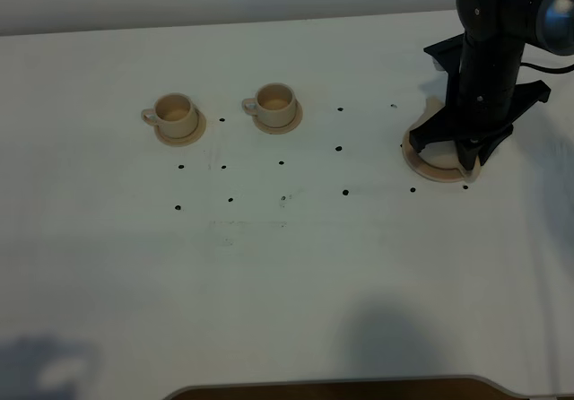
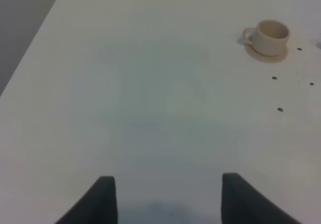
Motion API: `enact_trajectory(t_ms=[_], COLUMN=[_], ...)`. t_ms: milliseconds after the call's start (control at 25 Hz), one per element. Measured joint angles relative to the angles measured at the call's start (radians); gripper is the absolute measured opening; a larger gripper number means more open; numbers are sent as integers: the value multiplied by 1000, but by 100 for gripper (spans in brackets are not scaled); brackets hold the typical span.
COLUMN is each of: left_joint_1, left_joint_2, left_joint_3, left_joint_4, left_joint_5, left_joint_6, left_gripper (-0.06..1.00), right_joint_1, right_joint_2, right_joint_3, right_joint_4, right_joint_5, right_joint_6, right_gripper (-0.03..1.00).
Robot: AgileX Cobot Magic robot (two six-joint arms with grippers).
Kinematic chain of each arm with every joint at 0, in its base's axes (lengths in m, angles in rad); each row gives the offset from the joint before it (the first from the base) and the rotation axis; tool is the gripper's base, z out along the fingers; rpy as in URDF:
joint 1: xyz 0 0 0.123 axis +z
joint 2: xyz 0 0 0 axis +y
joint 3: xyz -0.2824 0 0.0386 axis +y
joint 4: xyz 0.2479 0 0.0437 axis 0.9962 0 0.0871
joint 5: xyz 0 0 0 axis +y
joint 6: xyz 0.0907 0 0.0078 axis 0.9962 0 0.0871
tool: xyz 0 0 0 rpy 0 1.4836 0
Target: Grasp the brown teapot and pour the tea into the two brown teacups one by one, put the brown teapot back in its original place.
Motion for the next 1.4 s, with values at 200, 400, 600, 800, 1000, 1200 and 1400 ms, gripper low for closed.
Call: enact_trajectory(t_ms=[200, 400, 600, 800, 1000, 1200, 1400], left_joint_1=[0, 0, 0, 0, 0, 0, 0], left_joint_2=[0, 0, 0, 0, 0, 0, 0], left_joint_3=[0, 0, 0, 0, 0, 0, 0], left_joint_4=[0, 0, 0, 0, 0, 0, 0], left_joint_5=[0, 0, 0, 0, 0, 0, 0], left_joint_6=[0, 0, 0, 0, 0, 0, 0], left_gripper=[50, 50, 50, 50, 50, 50, 50], right_joint_1=[0, 0, 0, 0, 0, 0, 17], right_joint_2=[0, -2, -15, -24, -36, -55, -73], right_joint_3=[0, -1, -2, -3, -3, -3, -3], right_joint_4=[2, 6, 29, 33, 39, 51, 42], right_joint_5=[0, 2, -3, -14, -32, -49, -111], right_joint_6=[-2, -6, -18, -24, -25, -26, -36], right_gripper=[11, 11, 11, 11, 11, 11, 11])
